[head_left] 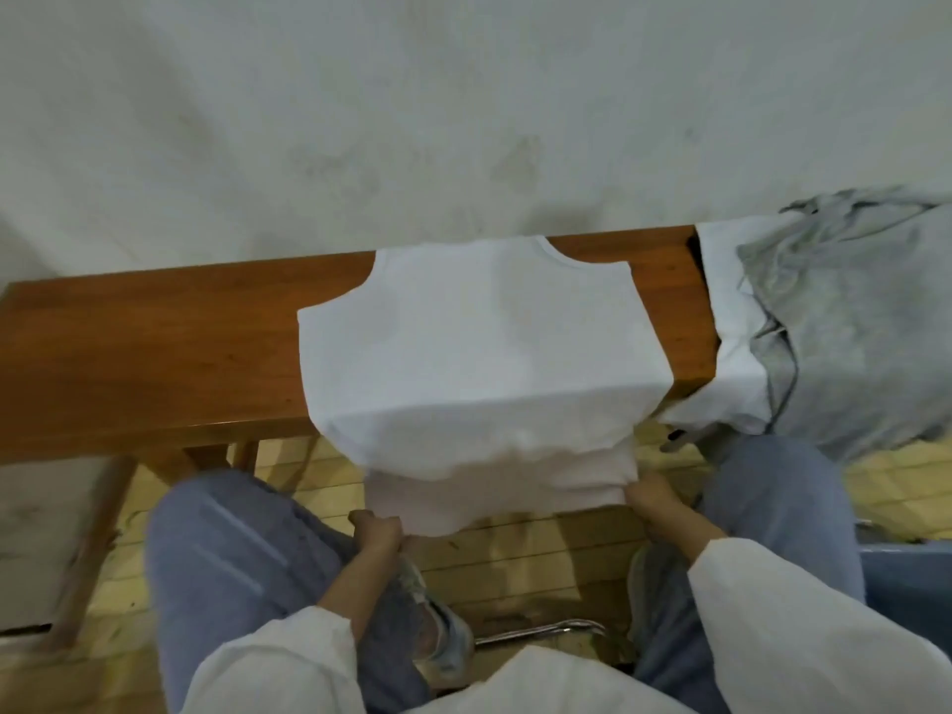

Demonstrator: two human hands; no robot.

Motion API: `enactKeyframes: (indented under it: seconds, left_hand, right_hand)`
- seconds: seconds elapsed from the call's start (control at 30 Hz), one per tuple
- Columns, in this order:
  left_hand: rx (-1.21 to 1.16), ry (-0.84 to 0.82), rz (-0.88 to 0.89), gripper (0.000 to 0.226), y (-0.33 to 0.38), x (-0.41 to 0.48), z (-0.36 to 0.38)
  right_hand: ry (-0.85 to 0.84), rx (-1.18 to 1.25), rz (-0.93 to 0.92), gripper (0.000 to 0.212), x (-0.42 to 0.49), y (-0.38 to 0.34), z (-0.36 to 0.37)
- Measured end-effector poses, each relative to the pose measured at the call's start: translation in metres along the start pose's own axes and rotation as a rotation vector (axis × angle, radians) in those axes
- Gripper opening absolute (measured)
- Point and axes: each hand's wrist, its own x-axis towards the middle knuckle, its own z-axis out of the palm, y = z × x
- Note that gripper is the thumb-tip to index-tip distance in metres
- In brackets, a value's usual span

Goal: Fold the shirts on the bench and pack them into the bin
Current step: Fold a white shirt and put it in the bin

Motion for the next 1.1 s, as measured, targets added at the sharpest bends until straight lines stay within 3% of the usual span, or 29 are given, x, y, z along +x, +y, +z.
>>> enactKeyframes:
  seconds: [0.1,0.17,0.23,0.33,0.47,0.53,0.63,0.7,0.77,0.87,1.0,1.1]
  left_hand:
    - [0.007,0.112,0.132,0.045,0.004,-0.023,-0.018]
    - [-0.082,0.072,0.247,0.027,0.013,-0.038,-0.026]
    - [-0.194,-0.032,0.335,0.005,0.025,-0.057,-0.037]
    - [-0.444,-0.176,0.413,0.008,0.058,-0.097,-0.060]
    - [-0.636,-0.267,0.580,0.032,0.104,-0.116,-0.095]
    - [-0.548,-0.165,0.656,0.038,0.121,-0.112,-0.105]
    - [-0.442,0.058,0.661,0.017,0.131,-0.099,-0.111]
    - [-0.392,0.203,0.714,0.015,0.130,-0.092,-0.115]
    - [-0.346,0.316,0.811,0.015,0.127,-0.087,-0.119]
    - [-0.272,0.373,0.898,0.013,0.123,-0.083,-0.118]
    - [-0.358,0.351,0.966,0.012,0.131,-0.090,-0.110]
    - [-0.437,0.411,0.980,0.012,0.155,-0.093,-0.108]
  right_hand:
    - [0.101,0.037,-0.096,0.025,-0.033,-0.007,-0.007]
    - [0.187,0.194,-0.214,0.011,-0.056,-0.013,-0.011]
    - [0.214,0.324,-0.355,0.020,-0.078,-0.021,-0.018]
    - [0.162,0.508,-0.465,0.010,-0.105,-0.048,-0.037]
    - [0.068,0.899,-0.432,0.028,-0.112,-0.088,-0.071]
    - [0.025,0.886,-0.434,0.032,-0.104,-0.099,-0.083]
    - [0.075,0.708,-0.438,0.023,-0.090,-0.097,-0.089]
    - [0.255,0.520,-0.487,0.006,-0.088,-0.091,-0.090]
    - [0.471,0.419,-0.536,0.021,-0.087,-0.089,-0.092]
    - [0.656,0.322,-0.591,0.021,-0.085,-0.089,-0.091]
    - [0.666,0.451,-0.647,0.025,-0.084,-0.103,-0.089]
    - [0.685,0.534,-0.722,0.015,-0.084,-0.130,-0.097]
